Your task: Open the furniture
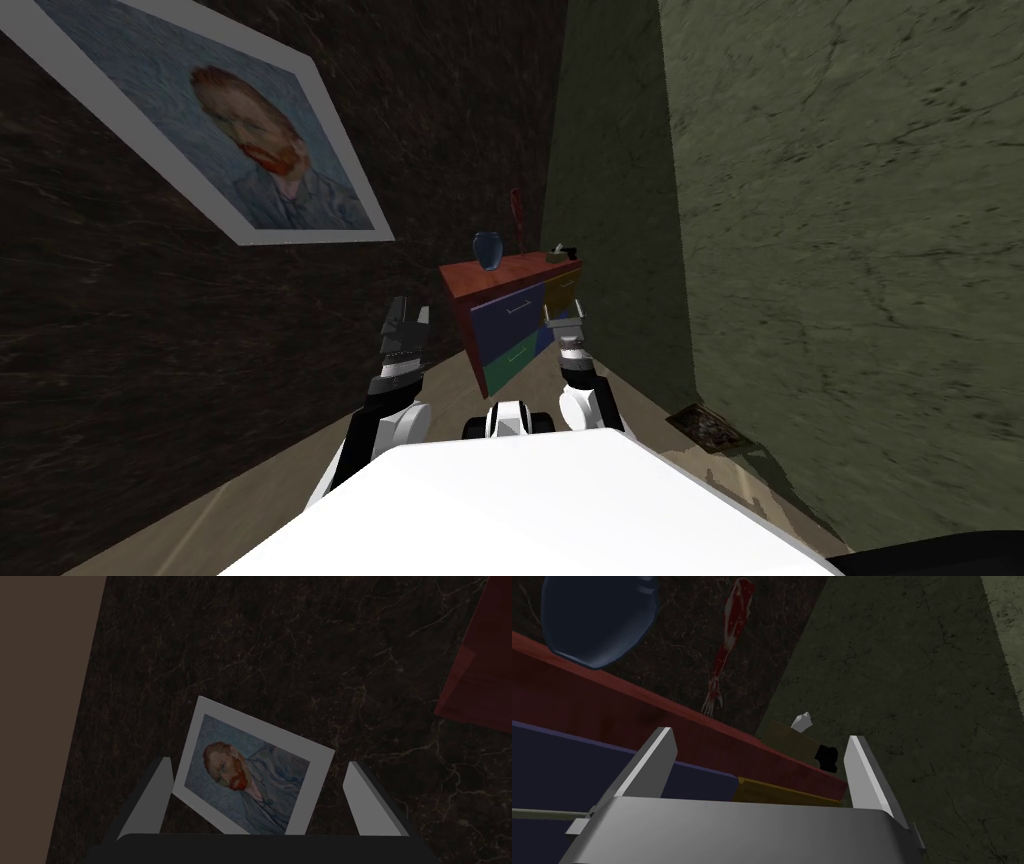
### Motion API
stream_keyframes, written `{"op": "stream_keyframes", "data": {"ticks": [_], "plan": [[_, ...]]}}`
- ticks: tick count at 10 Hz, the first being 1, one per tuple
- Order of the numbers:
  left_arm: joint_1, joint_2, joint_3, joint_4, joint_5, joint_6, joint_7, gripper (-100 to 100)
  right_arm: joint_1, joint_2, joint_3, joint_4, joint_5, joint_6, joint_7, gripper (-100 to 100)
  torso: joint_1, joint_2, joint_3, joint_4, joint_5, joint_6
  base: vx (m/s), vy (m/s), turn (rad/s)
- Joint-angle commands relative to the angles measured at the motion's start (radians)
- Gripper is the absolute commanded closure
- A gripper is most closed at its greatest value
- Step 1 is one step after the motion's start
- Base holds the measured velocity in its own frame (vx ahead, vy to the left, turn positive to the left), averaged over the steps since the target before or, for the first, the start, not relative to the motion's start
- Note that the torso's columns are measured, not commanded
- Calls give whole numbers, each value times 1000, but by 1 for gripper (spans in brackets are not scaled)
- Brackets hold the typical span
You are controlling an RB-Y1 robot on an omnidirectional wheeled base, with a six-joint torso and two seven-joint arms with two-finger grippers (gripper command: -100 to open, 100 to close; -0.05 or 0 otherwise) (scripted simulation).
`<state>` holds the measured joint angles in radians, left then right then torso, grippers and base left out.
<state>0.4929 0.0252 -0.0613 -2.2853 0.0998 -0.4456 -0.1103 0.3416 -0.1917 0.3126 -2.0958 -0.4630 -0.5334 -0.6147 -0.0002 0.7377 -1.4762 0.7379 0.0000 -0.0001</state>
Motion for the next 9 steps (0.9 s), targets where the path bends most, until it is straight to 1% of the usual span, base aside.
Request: {"op": "stream_keyframes", "data": {"ticks": [1, 2, 3, 4, 5, 6, 7, 8, 9], "plan": [[0, 0, 0, 0, 0, 0, 0, 0, -21, -13, 35, 17, -58, -3, -79, -100, 0, 0, 0, 0, 0, 0, 18, -21, 64], [0, 0, 0, 0, 0, 0, 0, 0, -21, -13, 35, 17, -58, -3, -107, -100, 0, 0, 0, 0, 0, 0, 17, -15, 37], [0, 0, 0, 0, 0, 0, 0, 0, -38, -21, 58, 31, -97, -4, -135, -100, 0, 1, 0, 0, 0, 0, 22, -16, 59], [0, 0, 0, 0, 0, 0, 0, 0, -38, -21, 58, 31, -97, -4, -162, -100, 0, 0, 0, 0, 0, 0, 19, -16, 37], [0, 0, 0, 0, 0, 0, 0, 0, -55, -30, 82, 46, -137, -6, -189, -100, 0, 0, 0, 0, 0, 0, 18, -20, 68], [0, 0, 0, 0, 0, 0, 0, 0, -55, -30, 82, 46, -137, -6, -218, -100, 0, 0, 0, 0, 0, 0, 15, -18, 34], [0, 0, 0, 0, 0, 0, 0, 0, -55, -30, 82, 46, -137, -6, -226, -100, 0, 1, 0, 0, 0, 0, 8, -8, -5], [0, 0, 0, 0, 0, 0, 0, 0, -72, -38, 106, 62, -177, -7, -267, -100, 1, 1, 0, 0, 0, 0, 13, -13, 58], [0, 0, 0, 0, 0, 0, 0, 0, -72, -38, 106, 62, -177, -7, -287, -100, 0, 0, 0, 0, 0, 0, 14, -14, 48]]}}
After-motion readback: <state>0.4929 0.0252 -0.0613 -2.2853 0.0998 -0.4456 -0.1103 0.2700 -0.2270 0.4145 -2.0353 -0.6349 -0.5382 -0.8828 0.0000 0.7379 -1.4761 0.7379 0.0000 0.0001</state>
